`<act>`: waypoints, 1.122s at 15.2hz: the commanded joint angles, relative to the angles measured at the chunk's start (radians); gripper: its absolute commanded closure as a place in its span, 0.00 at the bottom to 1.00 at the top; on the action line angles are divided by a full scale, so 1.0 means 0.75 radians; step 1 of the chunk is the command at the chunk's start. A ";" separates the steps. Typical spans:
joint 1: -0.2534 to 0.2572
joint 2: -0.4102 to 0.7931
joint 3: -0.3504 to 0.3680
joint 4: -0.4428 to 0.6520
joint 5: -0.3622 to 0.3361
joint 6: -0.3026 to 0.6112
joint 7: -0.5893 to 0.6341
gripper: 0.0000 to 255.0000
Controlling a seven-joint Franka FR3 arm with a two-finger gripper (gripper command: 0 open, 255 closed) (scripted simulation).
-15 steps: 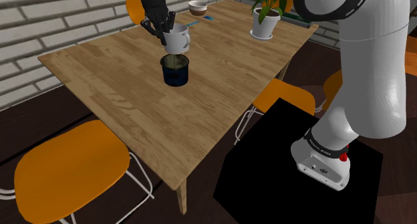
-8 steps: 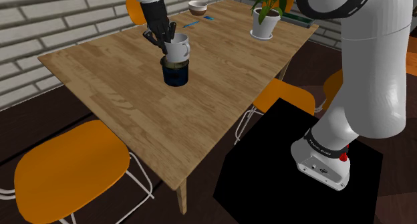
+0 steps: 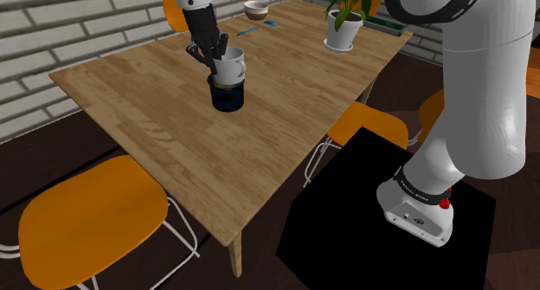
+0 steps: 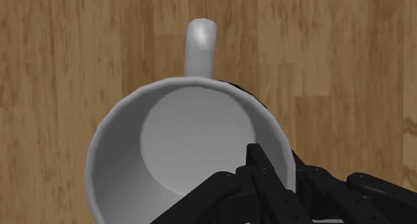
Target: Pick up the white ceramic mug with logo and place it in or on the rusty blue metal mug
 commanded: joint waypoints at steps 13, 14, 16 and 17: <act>0.021 0.105 -0.003 0.330 -0.008 -0.230 -0.005 0.00; 0.021 0.104 -0.003 0.329 -0.008 -0.230 -0.005 0.00; 0.021 0.105 -0.003 0.330 -0.008 -0.230 -0.005 0.00; 0.021 0.105 -0.003 0.330 -0.008 -0.230 -0.005 0.00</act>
